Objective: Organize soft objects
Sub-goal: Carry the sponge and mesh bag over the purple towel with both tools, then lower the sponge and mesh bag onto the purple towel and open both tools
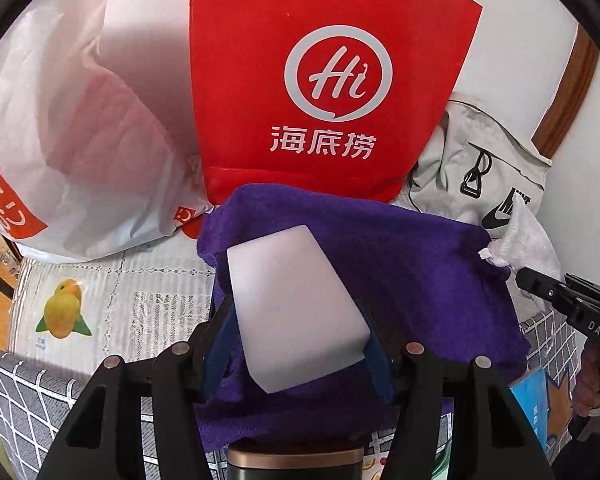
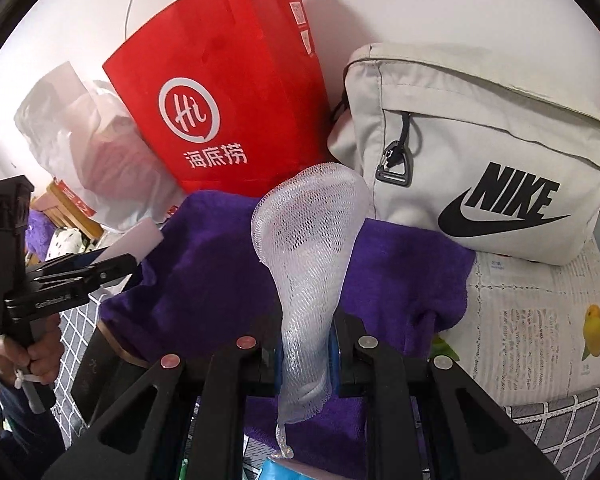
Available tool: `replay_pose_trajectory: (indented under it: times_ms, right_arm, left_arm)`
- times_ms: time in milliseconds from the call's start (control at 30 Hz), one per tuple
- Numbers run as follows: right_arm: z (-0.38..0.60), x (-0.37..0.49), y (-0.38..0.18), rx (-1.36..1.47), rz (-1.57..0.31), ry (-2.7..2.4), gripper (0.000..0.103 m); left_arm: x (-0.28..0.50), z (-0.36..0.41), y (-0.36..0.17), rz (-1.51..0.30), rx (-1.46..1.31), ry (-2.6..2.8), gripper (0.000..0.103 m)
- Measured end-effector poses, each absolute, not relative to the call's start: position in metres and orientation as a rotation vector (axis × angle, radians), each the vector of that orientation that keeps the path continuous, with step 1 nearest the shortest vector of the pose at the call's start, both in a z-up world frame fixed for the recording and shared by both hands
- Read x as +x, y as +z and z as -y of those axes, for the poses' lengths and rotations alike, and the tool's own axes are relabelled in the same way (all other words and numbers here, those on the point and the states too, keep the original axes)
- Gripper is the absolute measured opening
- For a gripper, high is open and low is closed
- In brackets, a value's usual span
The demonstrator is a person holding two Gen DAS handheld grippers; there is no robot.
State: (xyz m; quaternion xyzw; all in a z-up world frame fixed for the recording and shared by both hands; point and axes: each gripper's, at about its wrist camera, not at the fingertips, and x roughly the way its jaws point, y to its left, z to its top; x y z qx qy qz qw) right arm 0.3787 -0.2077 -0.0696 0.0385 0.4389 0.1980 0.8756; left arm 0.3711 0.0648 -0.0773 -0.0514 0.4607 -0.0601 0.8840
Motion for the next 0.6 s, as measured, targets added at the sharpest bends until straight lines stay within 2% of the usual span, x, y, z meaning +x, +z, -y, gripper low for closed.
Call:
replay_pose_trajectory:
  times_ms: [600]
  right_arm:
    - [0.2176,0.3762,-0.0725,0.137,-0.929,0.449,0.018]
  left_arm:
    - [0.3769,-0.0576,-0.0822,-0.975,-0.089,-0.138,0.057]
